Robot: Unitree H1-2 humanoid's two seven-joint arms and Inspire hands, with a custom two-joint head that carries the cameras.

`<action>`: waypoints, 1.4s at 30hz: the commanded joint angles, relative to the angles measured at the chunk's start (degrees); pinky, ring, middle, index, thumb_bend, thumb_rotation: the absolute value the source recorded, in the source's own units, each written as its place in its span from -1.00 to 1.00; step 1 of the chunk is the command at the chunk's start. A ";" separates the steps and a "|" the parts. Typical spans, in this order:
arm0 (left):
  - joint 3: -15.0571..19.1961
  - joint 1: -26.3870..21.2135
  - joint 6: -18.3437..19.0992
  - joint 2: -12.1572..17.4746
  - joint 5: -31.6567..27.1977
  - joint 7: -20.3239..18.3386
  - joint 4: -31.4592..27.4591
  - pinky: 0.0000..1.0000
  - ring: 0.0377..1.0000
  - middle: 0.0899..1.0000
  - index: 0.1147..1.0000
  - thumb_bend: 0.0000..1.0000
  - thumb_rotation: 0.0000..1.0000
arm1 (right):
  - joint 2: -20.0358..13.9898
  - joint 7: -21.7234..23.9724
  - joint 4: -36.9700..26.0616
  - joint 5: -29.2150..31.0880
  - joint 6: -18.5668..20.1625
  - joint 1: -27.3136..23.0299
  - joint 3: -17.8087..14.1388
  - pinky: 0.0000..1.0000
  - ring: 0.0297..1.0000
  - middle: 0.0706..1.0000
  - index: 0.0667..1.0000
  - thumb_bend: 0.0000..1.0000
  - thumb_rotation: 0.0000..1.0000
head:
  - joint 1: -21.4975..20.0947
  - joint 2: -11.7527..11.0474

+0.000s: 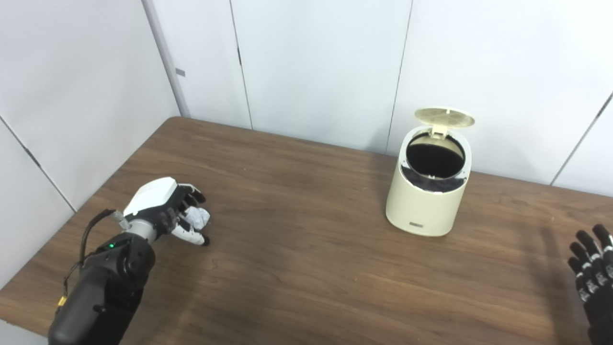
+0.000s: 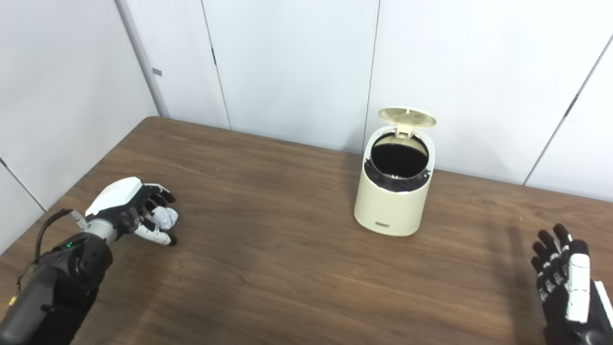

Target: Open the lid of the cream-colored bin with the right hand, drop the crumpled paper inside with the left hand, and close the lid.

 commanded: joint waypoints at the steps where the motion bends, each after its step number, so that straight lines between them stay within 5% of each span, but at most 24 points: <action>1: 0.18 -1.63 0.08 1.41 -0.35 1.88 0.48 0.25 0.32 0.34 0.34 0.61 -0.99 | -0.37 0.00 -1.89 0.35 -0.93 -0.93 -0.45 1.00 0.93 0.91 0.98 0.03 1.00 | 0.07 0.10; 7: 0.37 -2.33 0.59 1.02 -0.37 0.79 0.81 -0.11 -0.03 0.06 0.16 0.53 -1.00 | -0.62 0.25 -1.74 0.27 -1.12 -0.77 -0.38 1.00 0.97 0.93 0.99 0.02 1.00 | 0.14 0.19; 8: 0.52 -2.46 0.61 0.83 -0.08 0.65 0.93 -0.13 -0.04 0.04 0.01 0.29 -0.95 | -0.57 0.27 -1.57 0.39 -1.30 -0.79 -0.46 1.00 0.97 0.93 0.98 0.02 1.00 | 0.14 0.19; 12: 0.26 -2.57 0.56 0.86 0.34 1.65 1.38 0.16 0.27 0.20 -0.15 0.05 -0.92 | -0.43 0.46 -1.13 1.07 -1.58 -0.82 -0.73 1.00 0.97 0.94 0.99 0.03 1.00 | 0.11 0.20; 21: 1.15 -3.05 0.63 0.15 0.39 -0.12 1.74 -0.23 -0.25 -0.12 -0.12 0.00 -1.00 | -0.49 0.14 -1.58 1.27 -0.77 -0.89 -0.94 1.00 0.95 0.92 0.99 0.05 1.00 | -0.09 0.34; 35: 1.87 -2.72 0.62 -0.61 1.08 -2.04 0.13 -0.17 -0.22 -0.11 -0.14 0.00 -1.00 | -0.68 0.08 -1.76 0.49 -0.76 -0.74 -0.79 1.00 0.90 0.88 0.96 0.08 1.00 | -0.35 0.30; 42: 0.98 -1.85 -1.40 0.33 -1.17 1.82 -1.43 -0.23 -0.27 -0.12 -0.13 0.00 -1.00 | -0.47 0.37 -1.21 0.68 -1.22 -0.72 -0.71 1.00 0.93 0.89 0.98 0.03 1.00 | -0.75 0.36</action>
